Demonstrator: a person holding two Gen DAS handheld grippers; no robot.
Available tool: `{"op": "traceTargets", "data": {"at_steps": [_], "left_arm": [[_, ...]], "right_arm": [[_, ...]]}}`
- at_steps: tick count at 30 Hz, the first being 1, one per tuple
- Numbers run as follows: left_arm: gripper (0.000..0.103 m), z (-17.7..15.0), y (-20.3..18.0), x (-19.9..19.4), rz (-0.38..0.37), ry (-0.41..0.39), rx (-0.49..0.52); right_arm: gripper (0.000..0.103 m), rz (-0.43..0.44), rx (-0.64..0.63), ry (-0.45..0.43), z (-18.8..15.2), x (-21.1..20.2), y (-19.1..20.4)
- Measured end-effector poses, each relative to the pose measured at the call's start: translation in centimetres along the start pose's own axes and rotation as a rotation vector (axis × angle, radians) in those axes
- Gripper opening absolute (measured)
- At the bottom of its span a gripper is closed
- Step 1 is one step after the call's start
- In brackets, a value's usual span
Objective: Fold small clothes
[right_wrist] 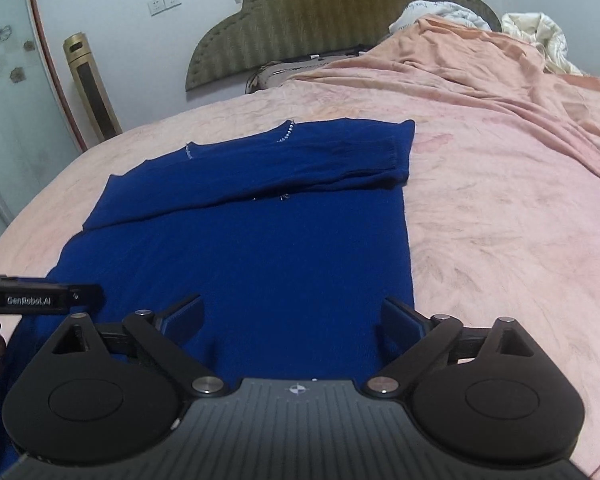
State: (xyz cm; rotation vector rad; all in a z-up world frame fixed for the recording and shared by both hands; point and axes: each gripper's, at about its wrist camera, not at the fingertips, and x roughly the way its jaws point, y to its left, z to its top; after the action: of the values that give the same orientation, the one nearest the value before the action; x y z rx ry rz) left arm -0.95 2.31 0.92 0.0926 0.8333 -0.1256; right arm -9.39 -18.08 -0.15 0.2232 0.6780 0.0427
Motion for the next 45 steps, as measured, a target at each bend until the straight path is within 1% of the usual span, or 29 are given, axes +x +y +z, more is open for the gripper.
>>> {"op": "traceTargets", "data": {"at_steps": [4, 7, 11, 16, 20, 24, 28, 30, 33, 34, 36, 39, 40, 41, 42, 43, 44, 45], "left_arm": [[0.086, -0.2, 0.1, 0.3, 0.013, 0.014, -0.006], [0.087, -0.3, 0.2, 0.4, 0.025, 0.016, -0.007], [0.090, -0.6, 0.3, 0.4, 0.050, 0.014, 0.009], [0.093, -0.6, 0.8, 0.3, 0.064, 0.017, -0.008], [0.094, -0.7, 0.8, 0.3, 0.097, 0.016, -0.004], [0.095, -0.6, 0.9, 0.2, 0.107, 0.018, -0.001], [0.095, -0.4, 1.2, 0.0, 0.117, 0.026, 0.014], [0.095, -0.3, 2.0, -0.5, 0.105, 0.007, 0.025], [0.095, -0.4, 4.8, -1.3, 0.104, -0.035, 0.008], [0.095, -0.4, 5.9, -1.5, 0.095, -0.039, -0.002], [0.095, -0.8, 8.6, -1.6, 0.048, -0.035, -0.052], [0.094, -1.3, 11.9, -1.3, -0.050, -0.005, -0.150], [0.094, -1.5, 12.5, -1.1, -0.082, 0.007, -0.177], [0.091, -1.7, 13.0, -0.9, -0.125, 0.024, -0.202], [0.079, -1.8, 13.1, -0.5, -0.163, 0.038, -0.210], [0.071, -1.9, 12.8, -0.1, -0.204, 0.055, -0.208], [0.070, -1.9, 12.1, -0.1, -0.203, 0.041, -0.180], [0.058, -1.9, 11.3, 0.0, -0.198, 0.034, -0.143]], "right_arm": [[0.098, -0.033, 0.009, -0.012, -0.6, -0.6, -0.5], [0.098, -0.024, 0.033, -0.010, -0.9, -0.7, -0.9], [0.098, -0.011, 0.029, -0.004, -1.2, -0.5, -0.6], [0.099, 0.010, 0.040, -0.005, -1.1, -0.6, -0.2], [0.102, 0.004, 0.026, -0.009, -1.0, -0.7, 0.2], [0.102, -0.021, 0.011, -0.010, -1.0, -0.6, 0.5], [0.103, -0.019, 0.015, -0.018, -1.0, -0.7, 0.4], [0.102, -0.021, 0.012, -0.020, -1.0, -0.7, 0.2], [0.102, -0.026, -0.011, -0.035, -1.0, -1.2, 0.0], [0.101, -0.033, -0.015, -0.044, -1.0, -1.4, -0.3], [0.095, -0.050, -0.013, -0.058, -1.0, -1.9, -1.2], [0.083, -0.064, 0.036, -0.032, -1.2, -1.7, -3.2], [0.075, -0.066, 0.056, -0.020, -1.4, -1.6, -3.8], [0.068, -0.067, 0.074, -0.006, -1.7, -1.4, -4.4], [0.065, -0.067, 0.090, 0.007, -1.9, -1.2, -4.8], [0.063, -0.065, 0.095, 0.017, -2.1, -1.0, -5.1], [0.064, -0.065, 0.092, 0.023, -2.5, -0.8, -5.0], [0.064, -0.070, 0.080, 0.024, -2.6, -0.7, -4.8]]}}
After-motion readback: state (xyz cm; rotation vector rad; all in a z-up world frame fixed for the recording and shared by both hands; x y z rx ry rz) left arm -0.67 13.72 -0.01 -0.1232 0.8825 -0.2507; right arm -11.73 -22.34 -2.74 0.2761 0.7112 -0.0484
